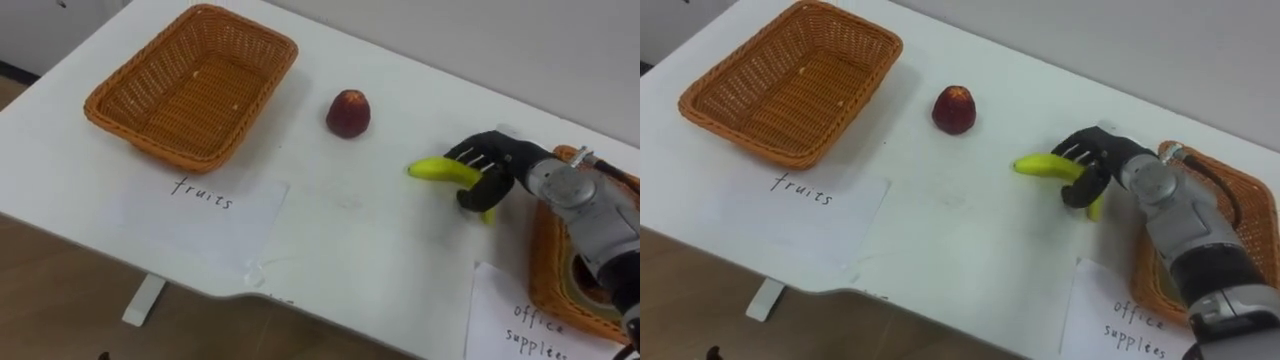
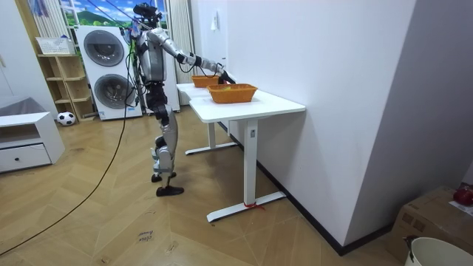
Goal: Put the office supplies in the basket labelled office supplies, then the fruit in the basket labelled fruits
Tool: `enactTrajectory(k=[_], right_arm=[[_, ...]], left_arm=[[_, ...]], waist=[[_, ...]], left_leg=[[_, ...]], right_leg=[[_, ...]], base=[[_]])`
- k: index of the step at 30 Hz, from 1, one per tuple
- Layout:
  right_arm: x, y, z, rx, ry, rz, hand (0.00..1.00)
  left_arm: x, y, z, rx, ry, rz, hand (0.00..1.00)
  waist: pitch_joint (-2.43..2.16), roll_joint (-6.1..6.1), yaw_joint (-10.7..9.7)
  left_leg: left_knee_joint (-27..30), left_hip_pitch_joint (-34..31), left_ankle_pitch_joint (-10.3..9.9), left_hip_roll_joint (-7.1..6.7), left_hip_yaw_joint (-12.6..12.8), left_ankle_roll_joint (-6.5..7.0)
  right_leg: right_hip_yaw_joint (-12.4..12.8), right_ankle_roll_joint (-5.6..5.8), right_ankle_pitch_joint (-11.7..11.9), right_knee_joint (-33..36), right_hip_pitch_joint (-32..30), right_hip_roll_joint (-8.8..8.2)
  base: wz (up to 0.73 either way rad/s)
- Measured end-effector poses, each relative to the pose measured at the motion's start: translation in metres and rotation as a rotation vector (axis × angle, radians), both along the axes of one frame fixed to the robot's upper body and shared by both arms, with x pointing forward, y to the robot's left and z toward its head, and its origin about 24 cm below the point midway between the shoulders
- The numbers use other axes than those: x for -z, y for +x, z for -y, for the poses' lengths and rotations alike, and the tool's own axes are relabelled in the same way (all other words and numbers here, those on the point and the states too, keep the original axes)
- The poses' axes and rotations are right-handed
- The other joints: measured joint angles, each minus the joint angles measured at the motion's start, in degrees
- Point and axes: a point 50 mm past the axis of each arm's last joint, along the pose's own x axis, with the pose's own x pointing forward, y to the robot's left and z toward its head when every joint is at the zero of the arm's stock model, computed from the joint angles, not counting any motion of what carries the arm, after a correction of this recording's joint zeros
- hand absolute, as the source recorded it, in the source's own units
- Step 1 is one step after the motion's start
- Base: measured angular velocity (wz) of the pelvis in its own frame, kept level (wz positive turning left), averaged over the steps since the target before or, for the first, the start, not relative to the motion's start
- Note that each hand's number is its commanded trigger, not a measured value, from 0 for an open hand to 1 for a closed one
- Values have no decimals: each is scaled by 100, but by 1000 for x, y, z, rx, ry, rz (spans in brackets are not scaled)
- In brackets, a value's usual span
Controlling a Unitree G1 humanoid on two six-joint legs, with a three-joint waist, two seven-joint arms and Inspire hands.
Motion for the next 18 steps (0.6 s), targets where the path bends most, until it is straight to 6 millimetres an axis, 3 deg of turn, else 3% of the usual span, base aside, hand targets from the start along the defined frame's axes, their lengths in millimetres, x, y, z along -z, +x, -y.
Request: enactTrajectory(k=[18], right_arm=[[1, -3, -11, -65, 12, -64, 100]], left_arm=[[-2, 3, 1, 8, 1, 22, 0]], waist=[[4, -2, 10]], left_leg=[[-60, 92, -1, 2, 2, 1]], right_leg=[[-12, 0, 12, 1, 58, 2]], base=[[0]])
